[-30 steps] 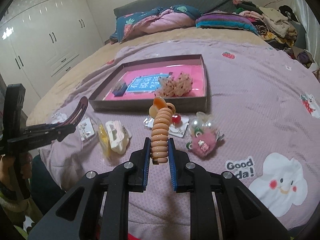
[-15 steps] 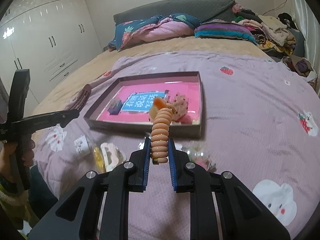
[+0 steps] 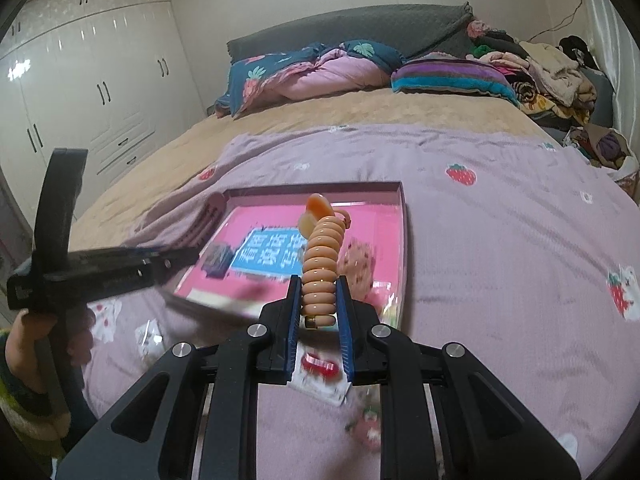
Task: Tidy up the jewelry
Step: 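Carry the clip and coil tie into the tray and release both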
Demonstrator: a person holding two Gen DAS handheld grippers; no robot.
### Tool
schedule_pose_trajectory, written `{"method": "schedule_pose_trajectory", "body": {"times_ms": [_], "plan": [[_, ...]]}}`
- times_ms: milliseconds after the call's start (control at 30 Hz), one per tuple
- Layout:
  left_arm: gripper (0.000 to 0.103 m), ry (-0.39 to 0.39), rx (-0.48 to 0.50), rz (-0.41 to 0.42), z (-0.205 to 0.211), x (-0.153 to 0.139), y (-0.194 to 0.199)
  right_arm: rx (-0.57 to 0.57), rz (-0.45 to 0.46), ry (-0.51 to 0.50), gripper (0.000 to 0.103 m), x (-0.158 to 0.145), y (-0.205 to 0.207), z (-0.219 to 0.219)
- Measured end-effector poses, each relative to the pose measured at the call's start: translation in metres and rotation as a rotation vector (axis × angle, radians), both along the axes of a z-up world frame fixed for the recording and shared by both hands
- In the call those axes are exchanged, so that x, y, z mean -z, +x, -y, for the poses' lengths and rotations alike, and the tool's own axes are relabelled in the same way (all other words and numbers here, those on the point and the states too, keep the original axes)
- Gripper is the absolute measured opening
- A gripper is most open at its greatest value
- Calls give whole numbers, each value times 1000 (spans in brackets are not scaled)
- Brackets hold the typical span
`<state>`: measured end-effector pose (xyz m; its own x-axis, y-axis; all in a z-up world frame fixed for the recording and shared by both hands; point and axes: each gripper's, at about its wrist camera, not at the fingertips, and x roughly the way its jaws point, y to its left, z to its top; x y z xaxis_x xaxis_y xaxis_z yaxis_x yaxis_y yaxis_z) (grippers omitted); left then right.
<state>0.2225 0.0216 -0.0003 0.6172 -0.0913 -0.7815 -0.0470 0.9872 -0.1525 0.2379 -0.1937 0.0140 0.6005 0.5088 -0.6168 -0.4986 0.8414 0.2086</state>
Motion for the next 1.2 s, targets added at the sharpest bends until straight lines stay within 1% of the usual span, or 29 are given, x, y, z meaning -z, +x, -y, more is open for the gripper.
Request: {"method": "schedule_pose_trajectory", "body": {"times_ms": [233, 467, 667, 833, 967, 1167, 1200], "plan": [[22, 12, 9, -38, 9, 14, 23, 19, -12, 10, 17, 4, 33, -7], [22, 8, 12, -63, 17, 27, 40, 36, -61, -10, 17, 24, 64, -15], [22, 12, 17, -92, 20, 41, 47, 50, -111, -18, 17, 46, 75, -18], [23, 12, 15, -99, 17, 45, 48, 53, -133, -19, 17, 57, 76, -17], [28, 5, 8, -105, 15, 46, 45, 54, -150, -30, 17, 64, 79, -18], [36, -2, -15, -80, 6, 36, 32, 64, -170, -30, 18, 70, 76, -14], [39, 0, -19, -76, 5, 34, 30, 63, -166, -33, 21, 69, 75, -13]]}}
